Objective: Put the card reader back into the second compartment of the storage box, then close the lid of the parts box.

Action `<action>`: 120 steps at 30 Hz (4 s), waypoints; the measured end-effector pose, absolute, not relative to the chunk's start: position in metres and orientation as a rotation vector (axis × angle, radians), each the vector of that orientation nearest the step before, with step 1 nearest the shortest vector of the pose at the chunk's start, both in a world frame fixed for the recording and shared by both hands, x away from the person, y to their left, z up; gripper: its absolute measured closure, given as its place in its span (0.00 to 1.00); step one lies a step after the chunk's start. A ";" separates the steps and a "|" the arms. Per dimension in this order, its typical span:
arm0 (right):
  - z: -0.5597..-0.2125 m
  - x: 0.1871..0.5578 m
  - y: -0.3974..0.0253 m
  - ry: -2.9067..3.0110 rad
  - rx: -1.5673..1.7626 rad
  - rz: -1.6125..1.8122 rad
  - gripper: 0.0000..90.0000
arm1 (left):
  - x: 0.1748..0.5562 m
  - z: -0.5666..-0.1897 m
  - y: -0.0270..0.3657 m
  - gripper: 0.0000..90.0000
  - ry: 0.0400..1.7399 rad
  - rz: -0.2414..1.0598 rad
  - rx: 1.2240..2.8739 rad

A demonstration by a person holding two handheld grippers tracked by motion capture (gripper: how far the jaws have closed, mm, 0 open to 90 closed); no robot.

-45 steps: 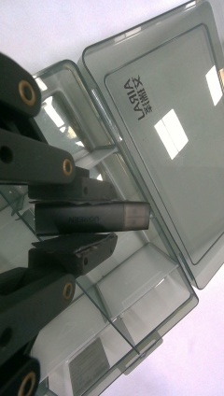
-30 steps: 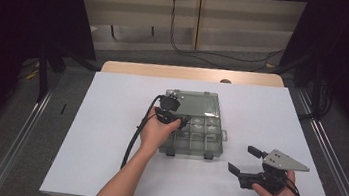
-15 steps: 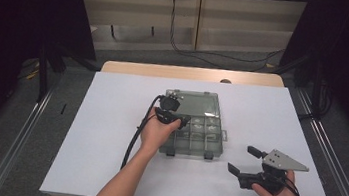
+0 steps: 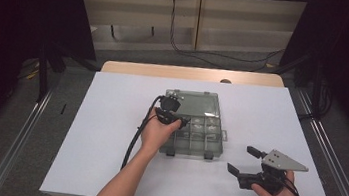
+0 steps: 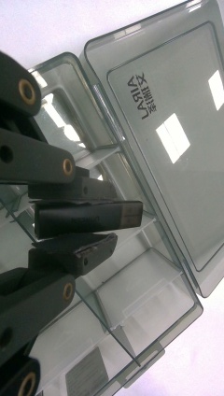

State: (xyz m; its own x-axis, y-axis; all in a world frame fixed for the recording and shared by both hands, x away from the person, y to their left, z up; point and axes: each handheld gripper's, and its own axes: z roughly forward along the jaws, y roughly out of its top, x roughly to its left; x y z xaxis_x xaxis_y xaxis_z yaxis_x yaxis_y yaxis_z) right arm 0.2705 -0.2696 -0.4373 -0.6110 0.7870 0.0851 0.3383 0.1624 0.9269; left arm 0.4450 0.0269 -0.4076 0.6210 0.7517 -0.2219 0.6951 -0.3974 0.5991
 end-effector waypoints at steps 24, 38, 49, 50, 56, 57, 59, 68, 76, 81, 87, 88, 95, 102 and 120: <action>-0.439 0.274 -0.271 2.018 1.089 1.438 0.09 | 0.446 -0.399 0.034 0.36 1.077 0.097 2.142; -0.439 0.278 -0.267 2.024 1.098 1.436 0.09 | 0.447 -0.387 0.051 0.21 1.072 0.147 2.099; -0.439 0.279 -0.262 2.031 1.096 1.433 0.09 | 0.448 -0.382 0.062 0.18 1.084 0.161 2.077; -0.440 0.279 -0.262 2.031 1.099 1.433 0.09 | 0.448 -0.382 0.063 0.18 1.086 0.162 2.077; -0.439 0.281 -0.264 2.022 1.117 1.427 0.09 | 0.450 -0.380 0.069 0.17 1.096 0.183 2.067; -0.439 0.282 -0.264 2.019 1.113 1.426 0.09 | 0.450 -0.380 0.070 0.17 1.097 0.181 2.063; -0.438 0.283 -0.265 2.015 1.114 1.423 0.08 | 0.450 -0.380 0.072 0.17 1.100 0.185 2.057; -0.436 0.293 -0.266 1.983 1.158 1.389 0.09 | 0.454 -0.381 0.080 0.16 1.129 0.192 2.044; -0.435 0.308 -0.271 1.962 1.218 1.328 0.08 | 0.459 -0.384 0.088 0.15 1.160 0.187 2.042; -0.434 0.323 -0.270 1.960 1.234 1.304 0.08 | 0.462 -0.388 0.090 0.15 1.174 0.184 2.061; -0.435 0.344 -0.267 1.957 1.289 1.274 0.08 | 0.466 -0.389 0.096 0.15 1.202 0.201 2.026; -0.435 0.348 -0.266 1.957 1.302 1.272 0.08 | 0.466 -0.389 0.097 0.15 1.200 0.205 2.025; -0.436 0.371 -0.263 1.949 1.355 1.225 0.08 | 0.473 -0.392 0.104 0.15 1.224 0.235 1.992; -0.439 0.392 -0.261 1.951 1.398 1.164 0.09 | 0.479 -0.395 0.107 0.15 1.236 0.256 1.966; -0.430 0.430 -0.247 1.911 1.469 1.099 0.31 | 0.490 -0.399 0.117 0.30 1.281 0.270 1.942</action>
State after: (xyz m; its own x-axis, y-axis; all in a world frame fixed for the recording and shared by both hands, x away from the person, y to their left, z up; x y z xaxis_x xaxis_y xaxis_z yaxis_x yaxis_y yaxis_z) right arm 0.4303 -0.2474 -0.4297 -0.3030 0.9486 0.0917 0.5565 0.0980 0.8251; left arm 0.4899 0.1175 -0.3985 0.4695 0.8523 -0.2304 0.6873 -0.1889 0.7014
